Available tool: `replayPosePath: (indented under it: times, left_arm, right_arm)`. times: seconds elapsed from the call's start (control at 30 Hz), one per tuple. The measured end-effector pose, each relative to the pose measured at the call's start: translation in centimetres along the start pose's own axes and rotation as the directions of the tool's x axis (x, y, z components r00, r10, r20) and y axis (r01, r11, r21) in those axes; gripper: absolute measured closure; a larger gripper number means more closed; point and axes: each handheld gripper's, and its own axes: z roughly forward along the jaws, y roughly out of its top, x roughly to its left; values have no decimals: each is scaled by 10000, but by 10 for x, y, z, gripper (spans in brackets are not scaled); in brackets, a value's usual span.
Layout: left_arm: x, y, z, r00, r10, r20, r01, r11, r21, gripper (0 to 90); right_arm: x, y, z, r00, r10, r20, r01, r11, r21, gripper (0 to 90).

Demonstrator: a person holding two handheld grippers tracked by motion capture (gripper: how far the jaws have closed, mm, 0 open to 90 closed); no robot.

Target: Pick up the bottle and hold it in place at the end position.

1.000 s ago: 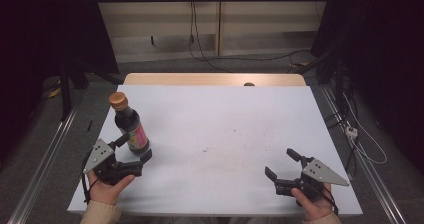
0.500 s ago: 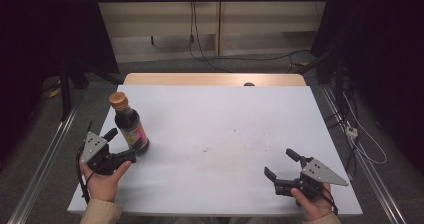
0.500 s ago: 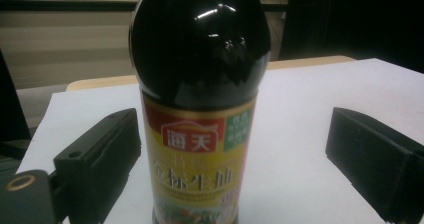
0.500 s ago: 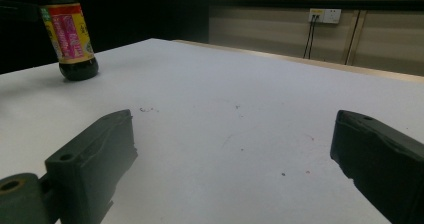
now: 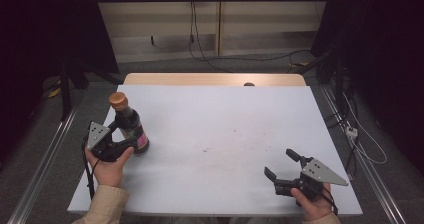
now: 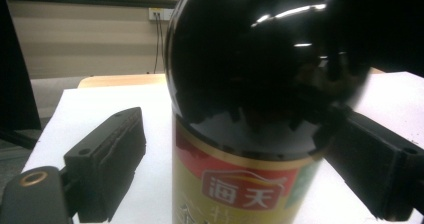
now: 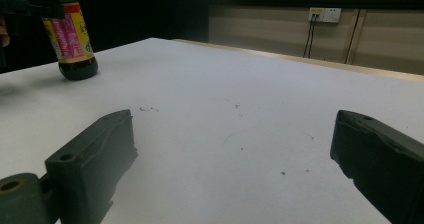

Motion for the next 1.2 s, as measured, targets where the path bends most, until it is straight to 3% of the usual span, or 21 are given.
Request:
replayPosePath:
  times: [0.33,0.63,1.2]
  left_arm:
    - [-3,-2,13,10000,57,-46,-56,9998,180,156]
    - [-5,-2,20,9997,229,-27,-228,9995,224,280]
    - [-6,1,19,9987,504,-9,-504,9985,224,298]
  right_arm:
    - [0,0,0,10000,33,28,-33,10000,-9,36]
    - [0,0,0,10000,2,9,-2,10000,0,36]
    - [-1,0,0,10000,34,-41,-34,10000,-8,36]
